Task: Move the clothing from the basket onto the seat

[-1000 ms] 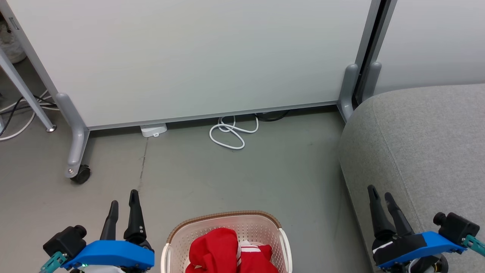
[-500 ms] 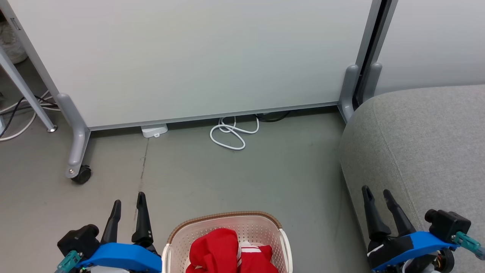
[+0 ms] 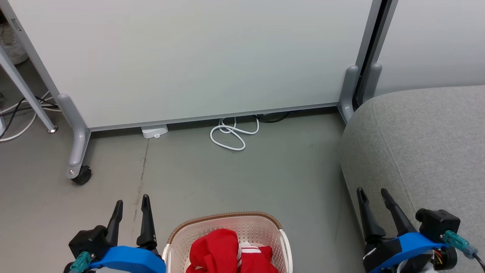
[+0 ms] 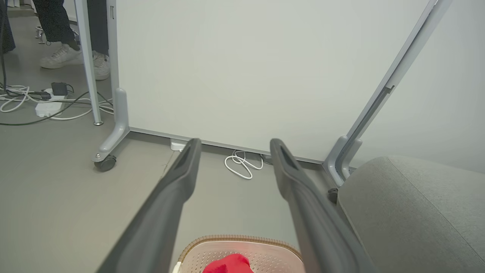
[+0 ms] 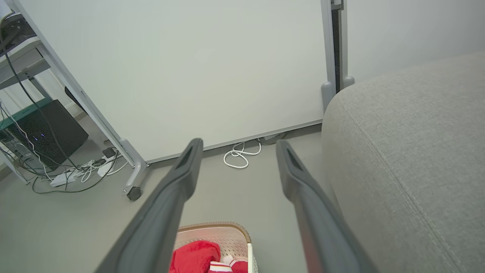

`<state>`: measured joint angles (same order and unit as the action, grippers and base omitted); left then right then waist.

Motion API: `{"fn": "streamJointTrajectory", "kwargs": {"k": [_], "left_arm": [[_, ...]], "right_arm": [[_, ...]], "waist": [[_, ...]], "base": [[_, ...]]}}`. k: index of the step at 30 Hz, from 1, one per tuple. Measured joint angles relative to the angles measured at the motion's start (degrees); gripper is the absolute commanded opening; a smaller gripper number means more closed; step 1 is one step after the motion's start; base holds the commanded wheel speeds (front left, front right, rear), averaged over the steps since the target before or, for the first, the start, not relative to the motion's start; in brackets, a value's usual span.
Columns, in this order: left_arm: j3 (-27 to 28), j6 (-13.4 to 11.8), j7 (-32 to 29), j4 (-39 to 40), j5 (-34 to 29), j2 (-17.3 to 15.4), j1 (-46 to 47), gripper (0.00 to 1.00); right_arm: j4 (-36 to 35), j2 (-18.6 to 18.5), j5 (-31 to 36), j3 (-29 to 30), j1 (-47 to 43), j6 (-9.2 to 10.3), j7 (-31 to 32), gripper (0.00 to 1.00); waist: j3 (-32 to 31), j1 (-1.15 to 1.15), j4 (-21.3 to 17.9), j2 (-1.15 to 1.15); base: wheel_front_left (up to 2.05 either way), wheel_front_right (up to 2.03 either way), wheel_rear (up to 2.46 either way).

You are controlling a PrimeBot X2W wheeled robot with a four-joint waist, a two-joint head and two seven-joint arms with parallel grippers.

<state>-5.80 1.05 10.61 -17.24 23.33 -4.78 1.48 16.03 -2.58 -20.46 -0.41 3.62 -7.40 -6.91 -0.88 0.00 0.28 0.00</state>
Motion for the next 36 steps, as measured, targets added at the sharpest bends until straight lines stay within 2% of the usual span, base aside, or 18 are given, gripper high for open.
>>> {"fn": "streamJointTrajectory", "kwargs": {"k": [15,36], "left_arm": [[-0.5,-0.3,1.9,-2.4,-5.3,-0.1,0.1,1.0],[-1.4,-0.3,3.6,-3.9,-9.2,0.0,0.1,1.0]], "right_arm": [[-0.3,-0.1,8.3,-0.4,0.0,-0.01,-0.1,1.0],[-0.3,-0.1,17.1,-0.7,0.0,-0.02,-1.9,1.0]], "waist": [[-0.1,0.0,0.0,0.0],[-0.3,0.0,-0.1,0.0]], "base": [[0.0,0.0,0.0],[0.0,0.0,0.0]]}}
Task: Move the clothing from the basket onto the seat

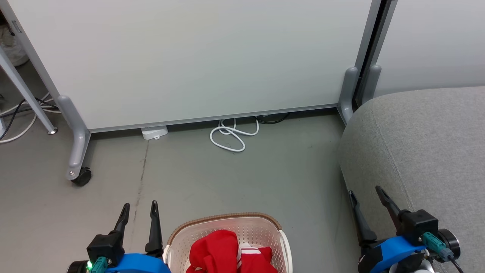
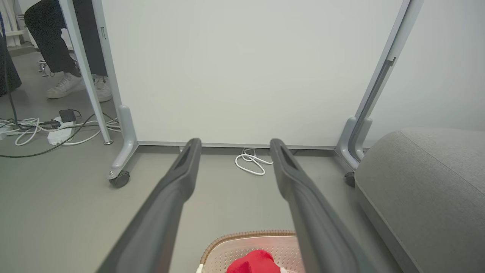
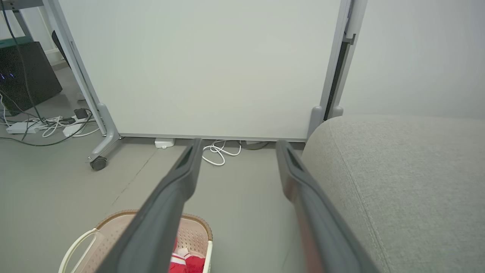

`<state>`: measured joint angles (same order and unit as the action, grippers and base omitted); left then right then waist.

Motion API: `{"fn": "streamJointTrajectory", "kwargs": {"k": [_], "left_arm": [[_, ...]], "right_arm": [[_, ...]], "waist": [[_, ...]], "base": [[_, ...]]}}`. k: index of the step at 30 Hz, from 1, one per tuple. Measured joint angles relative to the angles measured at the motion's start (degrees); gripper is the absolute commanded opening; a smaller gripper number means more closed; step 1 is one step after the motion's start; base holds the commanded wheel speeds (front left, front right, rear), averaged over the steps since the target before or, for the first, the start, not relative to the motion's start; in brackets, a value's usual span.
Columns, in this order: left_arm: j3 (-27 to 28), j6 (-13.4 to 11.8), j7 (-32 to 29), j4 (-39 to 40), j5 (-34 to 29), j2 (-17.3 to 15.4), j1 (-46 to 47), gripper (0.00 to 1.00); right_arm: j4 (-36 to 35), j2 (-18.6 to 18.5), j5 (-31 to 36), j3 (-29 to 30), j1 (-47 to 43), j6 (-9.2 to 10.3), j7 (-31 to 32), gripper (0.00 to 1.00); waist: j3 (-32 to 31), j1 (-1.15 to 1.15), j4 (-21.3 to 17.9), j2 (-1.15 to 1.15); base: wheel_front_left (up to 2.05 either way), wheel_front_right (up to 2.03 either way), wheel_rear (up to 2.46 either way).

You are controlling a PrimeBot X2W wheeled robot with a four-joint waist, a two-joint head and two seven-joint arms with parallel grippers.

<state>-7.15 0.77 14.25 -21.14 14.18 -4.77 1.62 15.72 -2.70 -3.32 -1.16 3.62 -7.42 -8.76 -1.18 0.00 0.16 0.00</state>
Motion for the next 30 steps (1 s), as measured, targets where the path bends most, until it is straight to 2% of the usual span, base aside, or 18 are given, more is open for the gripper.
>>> {"fn": "streamJointTrajectory", "kwargs": {"k": [20,30], "left_arm": [[-0.4,-0.8,0.5,0.1,0.3,-0.3,-0.2,1.0],[-0.5,-0.7,-1.6,-3.2,1.8,-0.6,2.4,1.0]], "right_arm": [[-0.1,0.0,0.8,-1.1,0.4,-0.05,-0.5,1.0],[-2.4,-0.1,0.6,-5.4,5.2,-0.05,-1.1,1.0]], "waist": [[0.6,0.0,-0.9,0.0],[7.0,0.0,-4.8,0.0]], "base": [[0.0,0.0,0.0],[0.0,0.0,0.0]]}}
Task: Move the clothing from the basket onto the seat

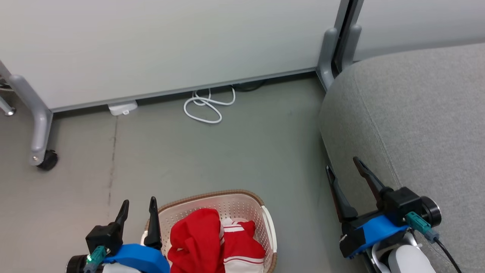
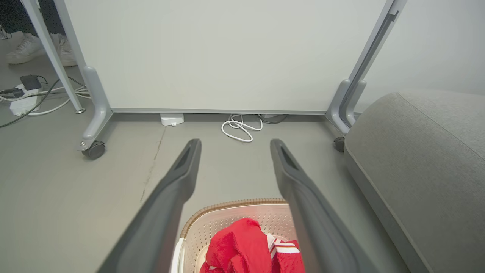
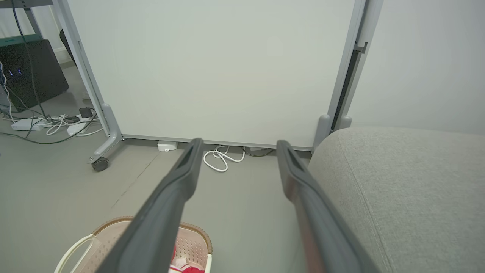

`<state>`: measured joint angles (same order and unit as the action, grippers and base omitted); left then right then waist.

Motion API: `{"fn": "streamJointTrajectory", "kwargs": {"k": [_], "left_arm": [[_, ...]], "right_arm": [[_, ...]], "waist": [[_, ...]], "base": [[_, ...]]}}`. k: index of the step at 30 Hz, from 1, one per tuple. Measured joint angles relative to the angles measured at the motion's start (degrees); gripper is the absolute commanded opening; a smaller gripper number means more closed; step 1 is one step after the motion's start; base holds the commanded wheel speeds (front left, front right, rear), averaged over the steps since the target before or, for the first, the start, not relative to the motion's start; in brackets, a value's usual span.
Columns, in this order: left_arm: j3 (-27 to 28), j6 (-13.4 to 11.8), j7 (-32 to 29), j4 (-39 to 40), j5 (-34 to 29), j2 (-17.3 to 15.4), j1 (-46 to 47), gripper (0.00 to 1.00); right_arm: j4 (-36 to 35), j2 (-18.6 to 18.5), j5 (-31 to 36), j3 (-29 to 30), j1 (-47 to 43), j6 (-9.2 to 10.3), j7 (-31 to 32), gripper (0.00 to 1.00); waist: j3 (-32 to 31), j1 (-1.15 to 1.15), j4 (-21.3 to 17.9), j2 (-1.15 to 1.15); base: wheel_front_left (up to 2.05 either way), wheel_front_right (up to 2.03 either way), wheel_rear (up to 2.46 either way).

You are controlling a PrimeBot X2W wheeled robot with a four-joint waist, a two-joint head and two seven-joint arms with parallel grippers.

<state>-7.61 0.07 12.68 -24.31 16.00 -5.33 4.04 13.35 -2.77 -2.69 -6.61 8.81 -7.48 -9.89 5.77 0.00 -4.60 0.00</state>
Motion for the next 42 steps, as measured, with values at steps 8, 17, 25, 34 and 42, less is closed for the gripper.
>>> {"fn": "streamJointTrajectory", "kwargs": {"k": [8,17,25,34,42], "left_arm": [[0.5,0.5,-2.4,-6.9,1.2,-0.8,6.7,1.0],[1.9,0.8,-3.8,-19.4,2.7,-2.4,16.6,1.0],[3.8,-1.4,-4.1,-26.9,3.6,-4.9,21.0,1.0],[6.0,-6.7,-6.1,-33.2,4.6,-8.9,26.2,1.0],[5.4,-5.7,-8.6,-34.9,5.2,-9.1,28.3,0.64]], "right_arm": [[-1.2,0.0,-1.6,-3.0,5.2,0.0,-1.8,1.0],[-1.7,-0.1,-3.6,-4.6,9.4,0.0,-3.9,1.0],[-1.8,-0.1,-6.9,-8.0,11.5,0.0,-4.8,1.0],[-4.3,-0.1,-10.9,-10.1,12.3,0.0,-5.1,1.0],[-5.1,-0.1,-12.6,-10.8,12.9,0.0,-5.1,1.0]], "waist": [[9.3,0.01,-4.0,0.0],[20.6,0.01,-9.0,0.0],[27.6,0.02,-14.2,0.0],[37.3,0.01,-20.6,0.0],[40.0,0.01,-21.8,0.0]], "base": [[0.0,0.0,0.0],[0.0,0.0,0.0],[0.0,0.0,0.0],[0.0,0.0,0.0],[0.0,0.0,0.0]]}}
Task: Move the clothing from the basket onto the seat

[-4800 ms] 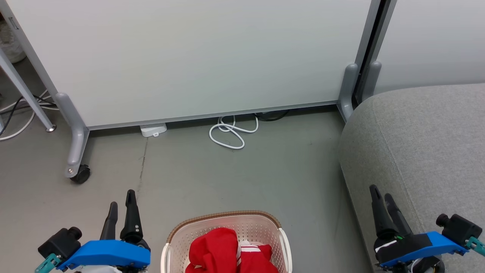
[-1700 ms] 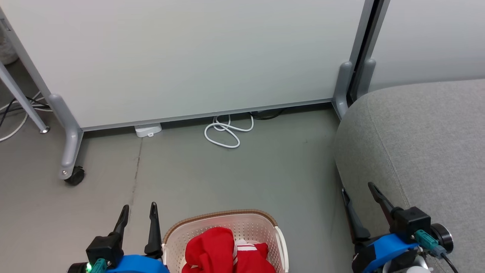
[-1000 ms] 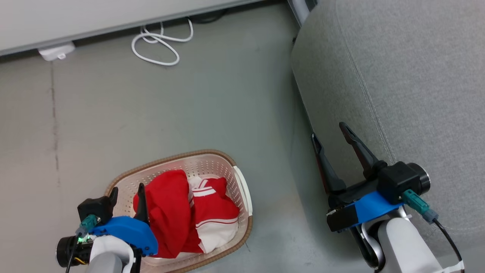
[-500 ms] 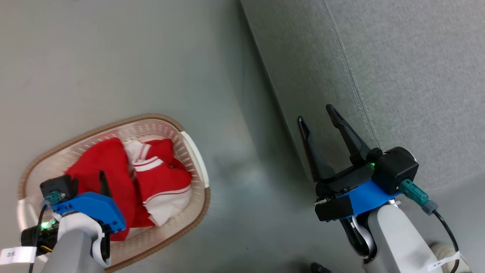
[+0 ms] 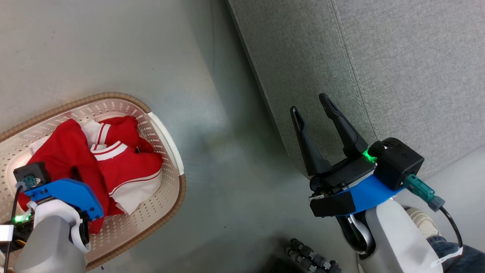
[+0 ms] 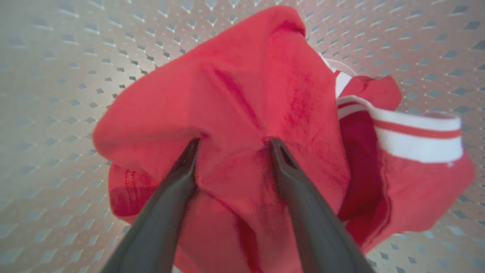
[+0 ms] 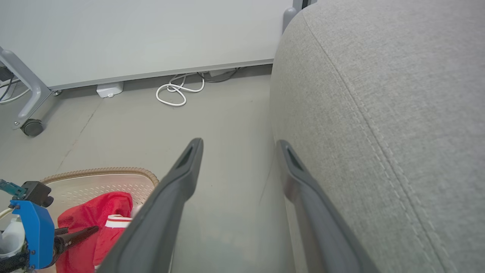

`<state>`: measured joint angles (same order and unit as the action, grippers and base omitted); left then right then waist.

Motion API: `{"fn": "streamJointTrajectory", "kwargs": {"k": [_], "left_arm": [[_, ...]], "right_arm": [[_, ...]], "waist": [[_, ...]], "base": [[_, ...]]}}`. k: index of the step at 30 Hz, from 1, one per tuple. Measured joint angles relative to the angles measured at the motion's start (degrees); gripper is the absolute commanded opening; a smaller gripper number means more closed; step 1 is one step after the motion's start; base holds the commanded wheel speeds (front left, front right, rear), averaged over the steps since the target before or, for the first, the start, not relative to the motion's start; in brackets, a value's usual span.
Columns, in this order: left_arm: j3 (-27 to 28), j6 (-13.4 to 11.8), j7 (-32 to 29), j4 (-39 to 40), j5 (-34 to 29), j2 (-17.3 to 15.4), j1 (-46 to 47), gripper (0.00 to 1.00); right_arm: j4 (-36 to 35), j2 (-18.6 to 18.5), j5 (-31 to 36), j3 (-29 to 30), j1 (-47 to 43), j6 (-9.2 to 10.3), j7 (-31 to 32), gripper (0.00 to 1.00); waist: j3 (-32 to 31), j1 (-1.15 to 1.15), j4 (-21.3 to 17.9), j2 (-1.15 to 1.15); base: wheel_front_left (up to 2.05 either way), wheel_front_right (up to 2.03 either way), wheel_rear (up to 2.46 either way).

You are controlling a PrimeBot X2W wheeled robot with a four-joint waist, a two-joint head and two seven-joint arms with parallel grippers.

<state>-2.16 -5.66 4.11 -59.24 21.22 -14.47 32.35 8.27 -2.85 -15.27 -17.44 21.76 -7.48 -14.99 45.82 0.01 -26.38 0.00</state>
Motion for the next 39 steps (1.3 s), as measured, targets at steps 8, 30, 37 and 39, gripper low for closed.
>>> {"fn": "streamJointTrajectory", "kwargs": {"k": [8,30,37,39], "left_arm": [[-0.8,1.2,-1.0,-1.2,0.5,0.2,0.7,0.0],[-7.4,10.3,3.1,-9.1,-0.9,3.4,3.1,0.0],[-9.8,12.2,5.1,-11.3,-1.0,6.8,2.5,0.0],[-10.3,12.5,5.6,-11.3,-0.5,8.4,2.1,0.0]], "right_arm": [[0.2,0.0,-0.4,0.2,0.4,0.0,0.0,1.0],[3.9,0.1,3.9,2.0,0.8,0.0,0.0,1.0],[6.9,0.1,5.6,1.9,-0.4,0.0,0.0,1.0],[7.8,0.1,6.1,2.1,-1.1,0.0,0.0,1.0]], "waist": [[0.0,0.0,0.1,0.0],[-9.0,-0.01,6.5,0.0],[-16.6,-0.02,10.4,0.0],[-18.9,-0.02,11.6,0.0]], "base": [[0.0,0.0,0.0],[0.0,0.0,0.0],[0.0,0.0,0.0],[0.0,0.0,0.0]]}}
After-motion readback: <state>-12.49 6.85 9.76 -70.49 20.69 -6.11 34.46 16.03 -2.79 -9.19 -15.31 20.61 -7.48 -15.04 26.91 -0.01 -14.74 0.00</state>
